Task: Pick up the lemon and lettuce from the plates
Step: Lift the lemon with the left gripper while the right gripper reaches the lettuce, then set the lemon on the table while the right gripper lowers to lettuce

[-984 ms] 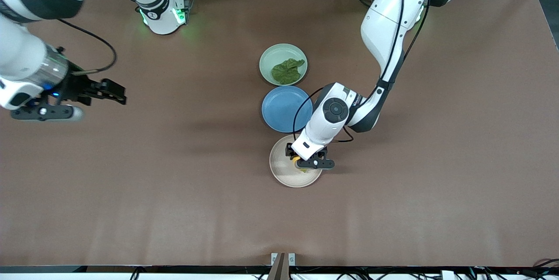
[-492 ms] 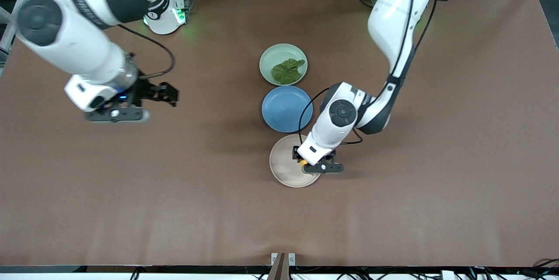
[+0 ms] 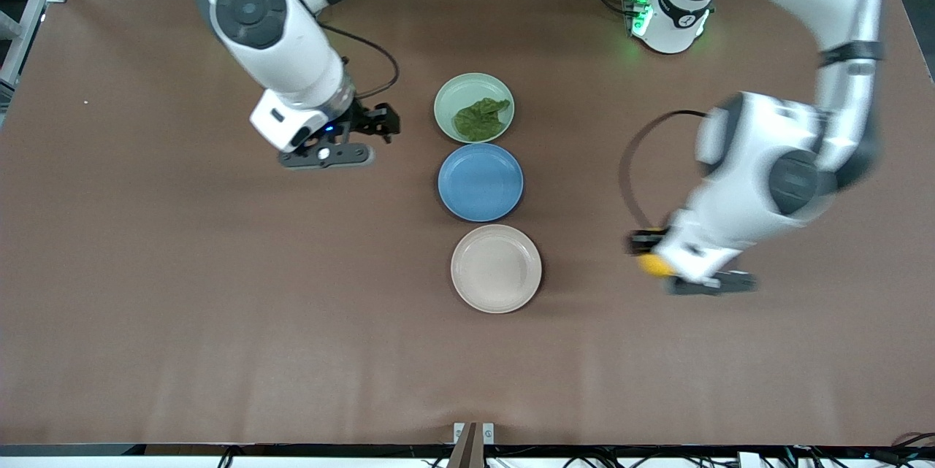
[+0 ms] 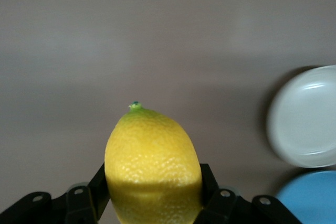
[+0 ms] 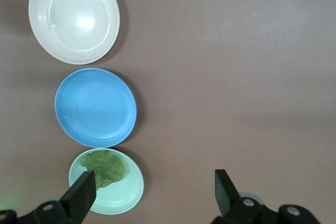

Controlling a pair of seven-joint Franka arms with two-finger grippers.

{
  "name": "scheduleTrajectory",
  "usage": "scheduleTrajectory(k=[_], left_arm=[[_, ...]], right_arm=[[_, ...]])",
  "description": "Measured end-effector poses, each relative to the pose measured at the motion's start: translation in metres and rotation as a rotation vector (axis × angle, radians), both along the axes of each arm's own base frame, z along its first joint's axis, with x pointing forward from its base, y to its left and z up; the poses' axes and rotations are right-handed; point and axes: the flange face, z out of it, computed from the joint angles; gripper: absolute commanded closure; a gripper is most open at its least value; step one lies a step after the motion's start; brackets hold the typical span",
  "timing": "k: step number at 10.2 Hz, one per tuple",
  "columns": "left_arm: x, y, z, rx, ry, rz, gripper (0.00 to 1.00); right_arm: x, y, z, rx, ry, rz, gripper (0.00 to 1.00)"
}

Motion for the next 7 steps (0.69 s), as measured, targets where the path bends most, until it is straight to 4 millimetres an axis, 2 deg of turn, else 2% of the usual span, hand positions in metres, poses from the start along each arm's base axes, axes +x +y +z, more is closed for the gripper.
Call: scheduleTrajectory(k=[1, 2, 3, 4, 5, 6, 7], left_arm=[[0.003, 0.05, -0.029, -0.001, 0.027, 0.012, 1.0], [0.003, 0.071, -0.064, -0.001, 0.027, 0.02, 1.0], [0.001, 0.071, -0.102, 0.001, 0.022, 0.018, 1.0], [-0.004, 0.061, -0.14, 0.004, 0.028, 0.007, 1.0], [-0.007, 0.054, -0.172, 0.008, 0.04, -0.002, 1.0], [-0.008, 0.052, -0.194, 0.011, 0.043, -0.004, 1.0], [-0.008, 0.054, -0.206, 0.014, 0.046, -0.001, 0.65]], right_arm=[[-0.015, 0.024, -0.015, 0.007, -0.014, -0.009, 0.0], [-0.035, 0.05, -0.036, 0.01, -0.025, -0.015, 0.0], [-0.057, 0.073, -0.059, 0.011, -0.034, -0.018, 0.0], [-0.081, 0.092, -0.081, 0.012, -0.041, -0.02, 0.0], [-0.101, 0.106, -0.1, 0.011, -0.046, -0.027, 0.0], [-0.121, 0.116, -0.117, 0.006, -0.046, -0.036, 0.0], [-0.141, 0.126, -0.13, 0.004, -0.048, -0.046, 0.0]])
